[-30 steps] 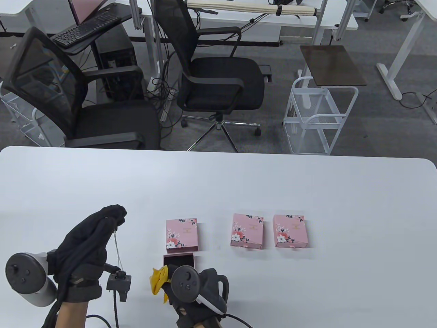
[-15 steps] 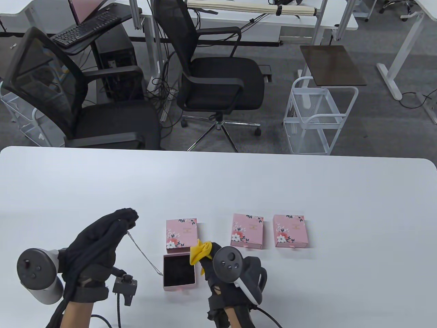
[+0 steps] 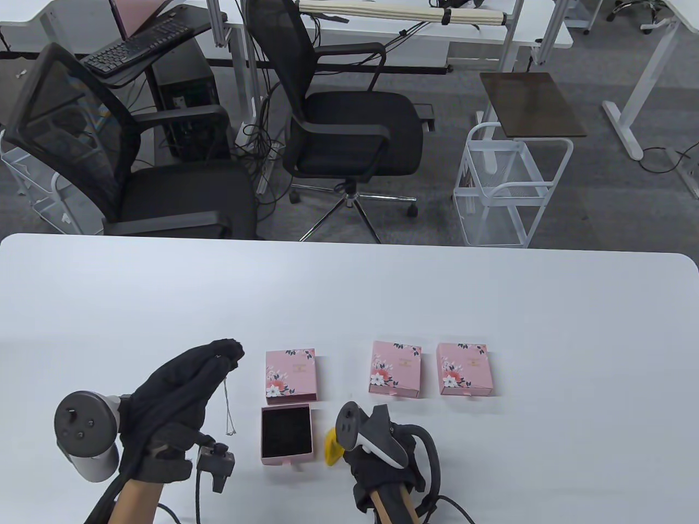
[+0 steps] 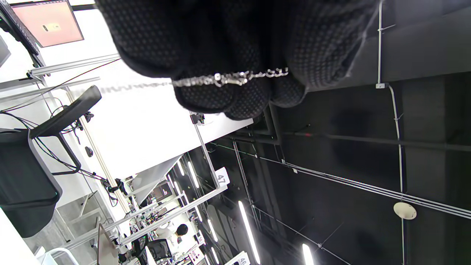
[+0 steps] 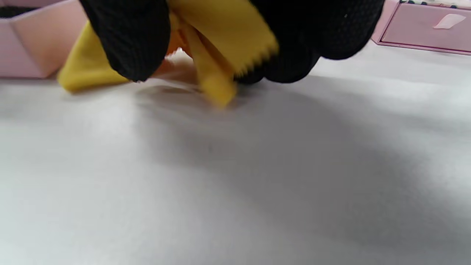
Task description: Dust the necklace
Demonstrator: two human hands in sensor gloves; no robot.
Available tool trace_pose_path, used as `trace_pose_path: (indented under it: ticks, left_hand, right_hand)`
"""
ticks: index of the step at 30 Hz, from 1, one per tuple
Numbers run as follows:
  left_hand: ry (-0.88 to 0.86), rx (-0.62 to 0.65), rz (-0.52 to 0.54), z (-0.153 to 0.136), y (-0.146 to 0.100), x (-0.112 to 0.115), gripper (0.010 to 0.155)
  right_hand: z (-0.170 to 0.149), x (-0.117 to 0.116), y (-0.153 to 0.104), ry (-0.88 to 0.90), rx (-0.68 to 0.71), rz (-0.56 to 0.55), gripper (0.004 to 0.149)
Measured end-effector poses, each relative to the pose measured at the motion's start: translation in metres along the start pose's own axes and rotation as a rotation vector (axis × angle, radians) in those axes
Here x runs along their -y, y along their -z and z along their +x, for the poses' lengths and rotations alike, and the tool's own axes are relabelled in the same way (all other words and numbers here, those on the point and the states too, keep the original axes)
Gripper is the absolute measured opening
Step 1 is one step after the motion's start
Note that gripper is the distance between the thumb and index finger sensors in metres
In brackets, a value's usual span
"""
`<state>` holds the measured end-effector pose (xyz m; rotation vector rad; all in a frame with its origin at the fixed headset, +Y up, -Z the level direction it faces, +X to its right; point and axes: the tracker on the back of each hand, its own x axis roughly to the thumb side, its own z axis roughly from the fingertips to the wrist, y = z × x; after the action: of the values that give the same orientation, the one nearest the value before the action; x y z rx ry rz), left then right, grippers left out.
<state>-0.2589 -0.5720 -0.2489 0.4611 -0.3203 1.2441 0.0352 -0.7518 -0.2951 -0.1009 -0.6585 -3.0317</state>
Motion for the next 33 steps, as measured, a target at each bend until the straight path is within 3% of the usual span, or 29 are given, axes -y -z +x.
trace_pose_path:
  ticks: [4, 7, 11, 15, 20, 21, 23, 24, 27, 33]
  left_hand:
    - [-0.003, -0.003, 0.001, 0.0, 0.0, -0.001, 0.036]
    - [-0.001, -0.006, -0.005, -0.001, 0.0, 0.0, 0.036]
    - [-0.002, -0.011, -0.028, -0.004, 0.001, 0.004, 0.036]
    - [-0.016, -0.011, -0.058, -0.005, 0.001, 0.01, 0.036]
    - [-0.003, -0.007, -0.086, -0.006, 0.001, 0.016, 0.036]
    - [0.002, -0.009, -0.087, -0.007, 0.001, 0.016, 0.036]
    - [0.035, -0.006, -0.069, -0.008, 0.001, 0.013, 0.036]
    - [0.05, -0.005, -0.053, -0.008, 0.001, 0.011, 0.036]
    - [0.066, -0.016, 0.009, -0.012, 0.003, -0.003, 0.036]
    - [0.04, -0.059, 0.115, -0.021, 0.005, -0.032, 0.036]
  right_hand:
    - [-0.001, 0.012, -0.008, 0.02, 0.014, -0.008, 0.079]
    - [0.002, 0.035, -0.025, 0.049, 0.064, -0.083, 0.081]
    - [0.02, 0.071, -0.055, 0.208, 0.255, -0.272, 0.078]
    - [0.048, 0.086, -0.073, 0.472, 0.503, -0.385, 0.076]
    - [0.086, 0.075, -0.06, 0.702, 0.635, -0.365, 0.073]
    - [0.095, 0.068, -0.053, 0.762, 0.622, -0.369, 0.057]
    - [0.1, 0.062, -0.047, 0.804, 0.622, -0.385, 0.039]
    - [0.1, 0.061, -0.045, 0.812, 0.622, -0.399, 0.038]
    - [0.085, 0.061, -0.039, 0.776, 0.604, -0.383, 0.038]
    - [0.038, 0.06, -0.028, 0.909, 0.552, -0.349, 0.038]
